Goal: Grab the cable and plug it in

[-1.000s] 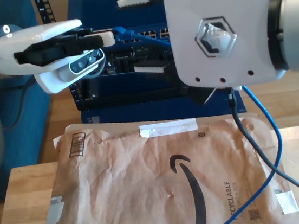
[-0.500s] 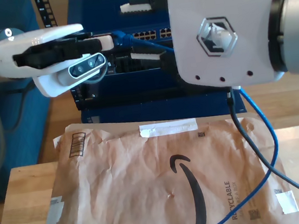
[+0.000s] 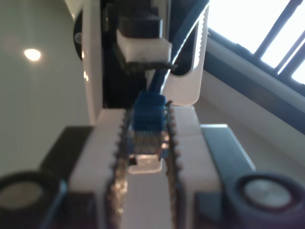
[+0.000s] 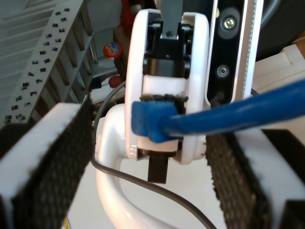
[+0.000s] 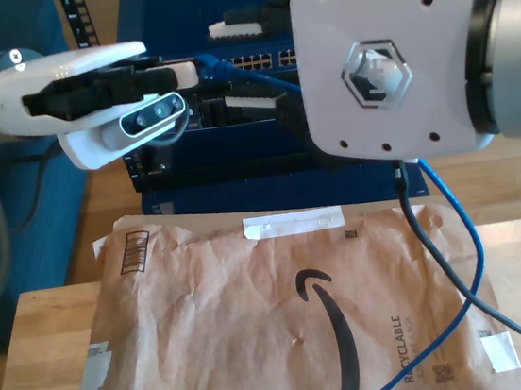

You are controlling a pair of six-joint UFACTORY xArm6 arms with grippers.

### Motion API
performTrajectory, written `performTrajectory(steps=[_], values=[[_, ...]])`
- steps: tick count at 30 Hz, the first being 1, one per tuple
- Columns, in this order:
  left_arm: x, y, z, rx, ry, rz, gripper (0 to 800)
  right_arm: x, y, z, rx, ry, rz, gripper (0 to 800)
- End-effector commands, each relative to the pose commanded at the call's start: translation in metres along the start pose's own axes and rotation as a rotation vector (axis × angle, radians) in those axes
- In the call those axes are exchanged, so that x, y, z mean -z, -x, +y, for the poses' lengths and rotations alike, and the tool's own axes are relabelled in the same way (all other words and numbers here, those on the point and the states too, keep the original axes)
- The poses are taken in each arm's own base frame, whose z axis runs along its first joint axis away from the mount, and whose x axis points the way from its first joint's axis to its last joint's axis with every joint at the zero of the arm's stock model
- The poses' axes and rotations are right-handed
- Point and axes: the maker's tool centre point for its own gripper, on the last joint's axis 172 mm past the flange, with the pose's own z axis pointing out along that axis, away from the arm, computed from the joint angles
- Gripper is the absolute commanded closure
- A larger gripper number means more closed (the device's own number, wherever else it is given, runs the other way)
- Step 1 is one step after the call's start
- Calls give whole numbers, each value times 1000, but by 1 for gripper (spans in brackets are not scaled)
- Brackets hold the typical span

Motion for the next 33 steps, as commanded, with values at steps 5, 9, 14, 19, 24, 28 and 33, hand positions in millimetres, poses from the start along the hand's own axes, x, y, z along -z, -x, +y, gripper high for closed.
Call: performTrajectory(steps=[5,9,14,19,24,28,33], values=[[-3,-1,1,4,-9,3,780,1,0,0,-3,-2,-1,480],[-4,-1,0,3,-9,4,779,1,0,0,-3,-2,-1,505],[-4,-1,0,3,-9,4,777,0,0,0,-4,0,-1,554],[-4,-1,0,3,-9,4,772,-1,2,2,-2,4,-5,555],[-4,-1,0,3,-9,4,771,-1,2,2,-1,5,-6,587],[-4,-1,0,3,-9,4,771,-2,3,4,-1,9,-7,594],[-5,-1,-3,3,-22,5,771,-2,4,5,0,11,-11,617]])
